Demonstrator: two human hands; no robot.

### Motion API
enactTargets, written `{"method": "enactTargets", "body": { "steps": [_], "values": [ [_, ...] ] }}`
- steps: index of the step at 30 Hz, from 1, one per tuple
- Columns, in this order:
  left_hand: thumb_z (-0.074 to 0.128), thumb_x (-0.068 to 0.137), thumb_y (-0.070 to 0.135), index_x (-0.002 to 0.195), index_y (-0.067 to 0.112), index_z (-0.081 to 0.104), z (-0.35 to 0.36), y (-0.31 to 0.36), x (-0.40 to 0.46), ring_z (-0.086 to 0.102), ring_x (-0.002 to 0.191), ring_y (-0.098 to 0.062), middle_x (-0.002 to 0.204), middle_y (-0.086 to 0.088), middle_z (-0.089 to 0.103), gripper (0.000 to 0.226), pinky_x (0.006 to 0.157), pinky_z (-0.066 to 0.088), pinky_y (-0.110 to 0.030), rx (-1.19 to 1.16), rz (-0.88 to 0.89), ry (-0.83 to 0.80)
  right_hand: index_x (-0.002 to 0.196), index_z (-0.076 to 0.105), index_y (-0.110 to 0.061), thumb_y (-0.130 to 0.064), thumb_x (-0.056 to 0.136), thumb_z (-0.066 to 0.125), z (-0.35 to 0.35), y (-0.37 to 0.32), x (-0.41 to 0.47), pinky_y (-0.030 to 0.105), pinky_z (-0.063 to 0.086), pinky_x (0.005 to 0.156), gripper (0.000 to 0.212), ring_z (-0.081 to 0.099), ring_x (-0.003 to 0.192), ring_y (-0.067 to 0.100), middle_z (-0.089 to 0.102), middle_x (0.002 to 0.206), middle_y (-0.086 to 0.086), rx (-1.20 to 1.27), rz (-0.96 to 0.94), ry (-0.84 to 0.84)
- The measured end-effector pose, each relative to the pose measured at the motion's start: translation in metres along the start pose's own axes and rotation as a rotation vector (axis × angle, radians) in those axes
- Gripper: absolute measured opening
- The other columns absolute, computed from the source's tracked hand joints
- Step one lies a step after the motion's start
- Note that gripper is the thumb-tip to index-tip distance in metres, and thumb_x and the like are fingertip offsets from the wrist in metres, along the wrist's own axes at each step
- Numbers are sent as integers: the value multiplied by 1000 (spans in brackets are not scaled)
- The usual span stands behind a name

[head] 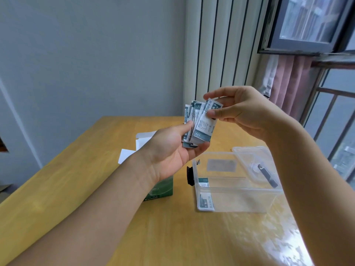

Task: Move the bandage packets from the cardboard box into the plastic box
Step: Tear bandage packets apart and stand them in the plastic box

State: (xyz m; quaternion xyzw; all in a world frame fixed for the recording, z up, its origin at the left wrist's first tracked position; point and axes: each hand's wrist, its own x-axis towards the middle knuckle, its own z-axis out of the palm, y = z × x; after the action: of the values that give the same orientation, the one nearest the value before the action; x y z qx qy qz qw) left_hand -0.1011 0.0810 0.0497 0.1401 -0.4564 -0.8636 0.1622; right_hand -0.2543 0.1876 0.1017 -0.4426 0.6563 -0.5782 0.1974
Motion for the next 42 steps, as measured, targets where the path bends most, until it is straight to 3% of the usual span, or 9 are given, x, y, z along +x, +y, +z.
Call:
{"method": "enactTargets", "body": {
  "steps": [6, 10, 14, 17, 23, 31, 35, 38, 42],
  "values": [
    [38, 108, 27, 130, 4, 60, 0, 0, -6, 67, 108, -37, 120, -23, 67, 38, 87, 61, -42, 63, -59, -81, 116, 68, -4, 11, 75, 74, 8, 1, 1, 25, 60, 76, 43, 74, 94, 21, 76, 101, 11, -43, -57, -14],
    [36, 108, 36, 130, 4, 60, 2, 5, -11, 73, 85, -25, 91, -13, 69, 45, 64, 63, -30, 113, -46, -119, 116, 67, -4, 8, 71, 79, 11, -1, -1, 31, 61, 80, 48, 74, 96, 22, 74, 106, 9, -80, -143, -33],
    [41, 106, 40, 111, 8, 65, 4, 4, -13, 69, 69, -17, 71, -3, 58, 41, 50, 56, -22, 247, 29, -66, 125, 65, -15, -17, 72, 83, 19, -7, -6, 35, 59, 91, 56, 69, 106, 16, 68, 120, 0, -392, -258, -19],
    [44, 105, 43, 101, 11, 65, 8, 4, -14, 65, 63, -17, 69, -4, 58, 38, 48, 52, -22, 252, 65, -36, 151, 38, -26, -47, 72, 77, 19, -17, -15, 32, 41, 112, 90, 41, 137, 5, 42, 153, -11, -686, -270, -167],
    [45, 106, 35, 118, 7, 62, 10, 8, -15, 59, 84, -28, 94, -14, 58, 35, 94, 55, -45, 222, 73, -16, 159, -1, -28, -48, 56, 92, 38, -21, -23, 20, 17, 117, 141, 19, 148, 8, 20, 163, -9, -947, -284, -270],
    [42, 101, 51, 141, 7, 54, 9, 10, -16, 60, 102, -27, 114, -12, 59, 60, 98, 52, -43, 84, 38, -71, 158, 15, -28, -28, 65, 89, 46, -14, -19, 17, 34, 106, 119, 40, 134, 6, 40, 152, -8, -910, -382, -205],
    [30, 105, 51, 126, 18, 64, 8, 4, -9, 67, 83, -20, 97, -4, 71, 51, 74, 57, -34, -10, 77, 18, 156, 25, -31, -34, 63, 92, 48, -12, -17, 24, 45, 104, 115, 46, 121, 3, 42, 148, -11, -878, -373, -248],
    [32, 106, 50, 110, 18, 67, 8, -2, -6, 60, 69, -15, 75, -1, 69, 48, 67, 53, -30, -30, 97, 100, 154, 29, -34, -44, 59, 92, 48, -12, -18, 14, 42, 91, 115, 46, 119, 3, 41, 150, -15, -854, -329, -288],
    [33, 104, 56, 96, 12, 67, 9, -4, -7, 54, 51, -14, 66, -4, 59, 57, 42, 47, -21, 15, 131, 109, 153, 36, -23, -59, 75, 65, 49, -11, -17, 18, 50, 91, 91, 57, 116, 5, 51, 147, -6, -603, -243, -324]
  ]
}}
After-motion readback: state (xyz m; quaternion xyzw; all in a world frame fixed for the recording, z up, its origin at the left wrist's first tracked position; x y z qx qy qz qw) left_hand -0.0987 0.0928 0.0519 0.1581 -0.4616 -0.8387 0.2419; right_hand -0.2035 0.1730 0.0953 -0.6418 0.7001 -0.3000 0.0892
